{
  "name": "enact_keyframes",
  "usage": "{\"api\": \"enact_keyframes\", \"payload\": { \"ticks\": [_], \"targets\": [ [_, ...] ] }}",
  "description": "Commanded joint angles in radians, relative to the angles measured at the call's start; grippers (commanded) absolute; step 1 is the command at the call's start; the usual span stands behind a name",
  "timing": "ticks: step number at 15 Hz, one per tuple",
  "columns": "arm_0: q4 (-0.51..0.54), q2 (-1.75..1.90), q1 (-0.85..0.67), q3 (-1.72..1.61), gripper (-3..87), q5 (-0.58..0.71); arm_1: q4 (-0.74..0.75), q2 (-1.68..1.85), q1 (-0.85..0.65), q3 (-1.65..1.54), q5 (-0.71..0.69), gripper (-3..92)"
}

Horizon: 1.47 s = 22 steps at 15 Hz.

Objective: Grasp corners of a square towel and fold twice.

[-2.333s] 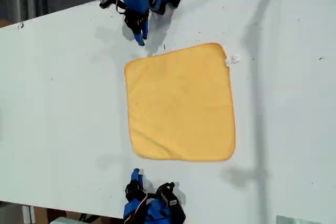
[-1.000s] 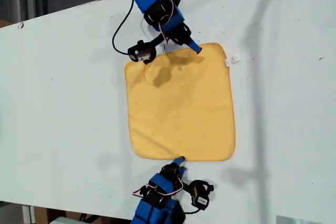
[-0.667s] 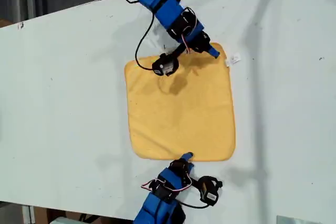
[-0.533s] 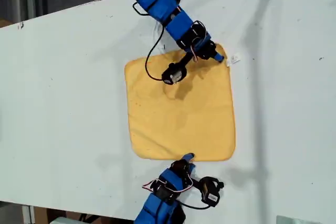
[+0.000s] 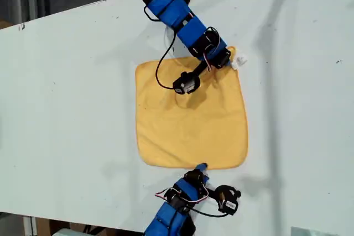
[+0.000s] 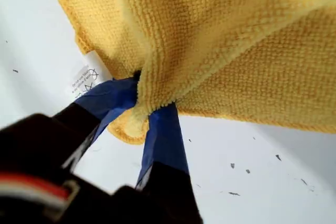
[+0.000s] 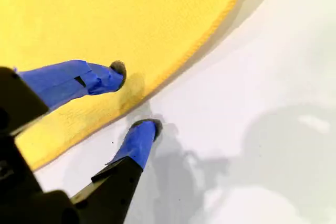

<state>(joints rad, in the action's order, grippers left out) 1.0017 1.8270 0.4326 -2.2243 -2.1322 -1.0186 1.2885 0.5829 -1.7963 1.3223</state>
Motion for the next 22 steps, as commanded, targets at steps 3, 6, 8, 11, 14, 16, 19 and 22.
{"api": "enact_keyframes", "payload": {
  "ticks": [3, 6, 8, 11, 14, 16, 19, 22],
  "targets": [
    [0.13, -0.319, 0.067, 0.442, 21.1, 0.055, 0.006, -0.011, -0.02, 0.002, -0.011, -0.1],
    [-0.1, -0.442, 0.127, 0.485, 20.3, 0.018, 0.005, -0.02, -0.015, 0.002, -0.009, -0.1],
    [-0.117, -0.462, 0.184, 0.492, 19.6, -0.081, -0.005, -0.02, -0.014, 0.002, -0.008, -0.1],
    [-0.048, -0.442, 0.247, 0.506, 18.7, -0.212, -0.005, -0.023, -0.025, 0.002, -0.012, -0.1],
    [0.212, -0.468, 0.261, 0.736, 19.1, -0.219, -0.034, -0.023, -0.037, 0.032, -0.025, -0.1],
    [0.115, -0.517, 0.25, 0.732, 19.2, -0.176, -0.032, -0.023, -0.037, 0.04, -0.029, -0.1],
    [0.035, -0.534, 0.25, 0.706, 19.0, -0.184, -0.031, -0.029, -0.026, 0.04, -0.029, -0.1],
    [-0.008, -0.534, 0.245, 0.686, 18.4, -0.179, -0.038, -0.021, -0.021, 0.043, -0.026, -0.1]
  ]
}}
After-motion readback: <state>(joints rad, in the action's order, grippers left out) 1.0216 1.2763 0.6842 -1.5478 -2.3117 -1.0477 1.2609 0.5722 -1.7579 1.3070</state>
